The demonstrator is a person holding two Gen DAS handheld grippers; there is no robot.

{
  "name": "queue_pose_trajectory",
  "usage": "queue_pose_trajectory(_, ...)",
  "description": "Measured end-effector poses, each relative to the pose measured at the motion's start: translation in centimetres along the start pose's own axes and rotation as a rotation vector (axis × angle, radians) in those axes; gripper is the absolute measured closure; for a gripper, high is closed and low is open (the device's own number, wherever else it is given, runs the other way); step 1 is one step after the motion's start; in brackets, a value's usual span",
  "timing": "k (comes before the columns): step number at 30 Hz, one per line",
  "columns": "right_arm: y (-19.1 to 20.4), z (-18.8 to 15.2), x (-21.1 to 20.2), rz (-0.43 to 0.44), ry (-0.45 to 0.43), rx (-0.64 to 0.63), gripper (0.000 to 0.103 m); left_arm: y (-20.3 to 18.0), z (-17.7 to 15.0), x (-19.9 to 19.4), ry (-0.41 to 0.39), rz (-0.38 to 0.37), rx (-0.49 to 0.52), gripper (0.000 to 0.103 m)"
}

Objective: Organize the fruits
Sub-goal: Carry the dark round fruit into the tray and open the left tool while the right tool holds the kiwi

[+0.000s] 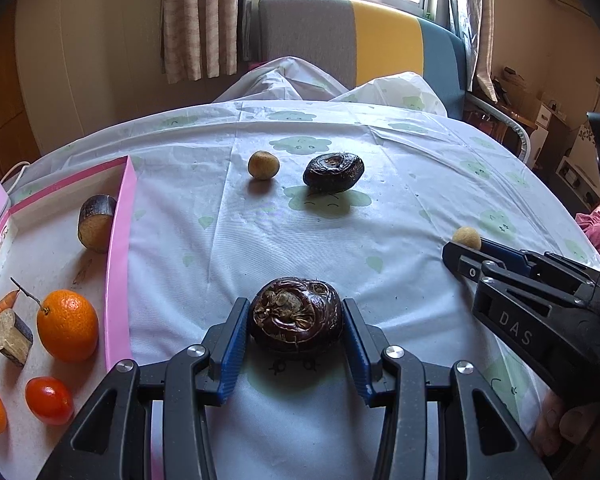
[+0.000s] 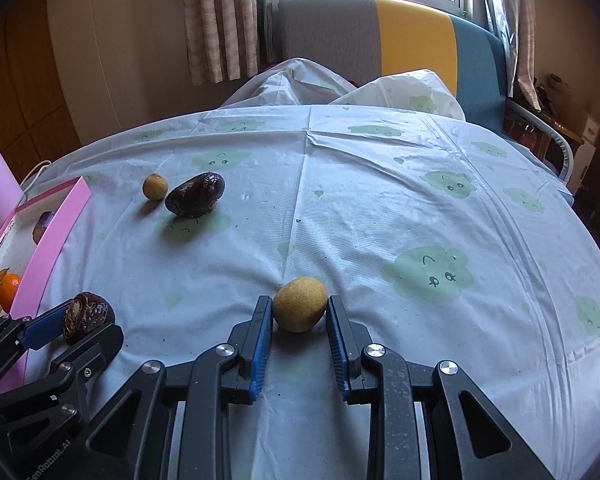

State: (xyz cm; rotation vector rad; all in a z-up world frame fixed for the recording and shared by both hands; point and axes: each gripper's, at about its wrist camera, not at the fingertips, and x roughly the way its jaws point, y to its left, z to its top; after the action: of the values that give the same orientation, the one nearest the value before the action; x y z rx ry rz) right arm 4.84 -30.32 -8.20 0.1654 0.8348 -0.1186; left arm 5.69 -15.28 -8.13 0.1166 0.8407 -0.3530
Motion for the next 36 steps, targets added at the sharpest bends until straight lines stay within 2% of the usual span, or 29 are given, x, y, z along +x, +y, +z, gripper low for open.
queue_pose_trajectory(15, 0.0, 0.0, -0.1, -0.002, -0.003, -0.002, 0.075, -0.1, 0.2, -0.2, 0.008, 0.006, 0.007, 0.058)
queue_pose_trajectory(18, 0.0, 0.1, -0.1, -0.001, -0.005, -0.001, 0.075, -0.1, 0.2, -1.1, 0.026, -0.025, -0.006, 0.058)
queue_pose_trajectory(21, 0.0, 0.1, 0.0, -0.004, -0.006, -0.004, 0.075, 0.0, 0.6, -3.5, -0.007, -0.043, -0.003, 0.058)
queue_pose_trajectory(24, 0.1, 0.1, 0.0, -0.007, -0.006, -0.006, 0.075, 1.5, 1.5, -5.8, -0.028, -0.055, -0.051, 0.058)
queue_pose_trajectory(29, 0.1, 0.1, 0.0, -0.013, -0.006, -0.012, 0.075, 7.0, 2.1, -8.1, -0.042, -0.009, -0.159, 0.058)
queue_pose_trajectory(33, 0.3, 0.1, 0.0, -0.024, -0.005, -0.022, 0.075, 12.6, 0.7, -7.9, 0.004, 0.046, -0.264, 0.058)
queue_pose_trajectory(36, 0.4, 0.1, 0.0, -0.03, -0.004, -0.027, 0.075, 15.5, -1.1, -7.5, 0.038, 0.094, -0.3, 0.058)
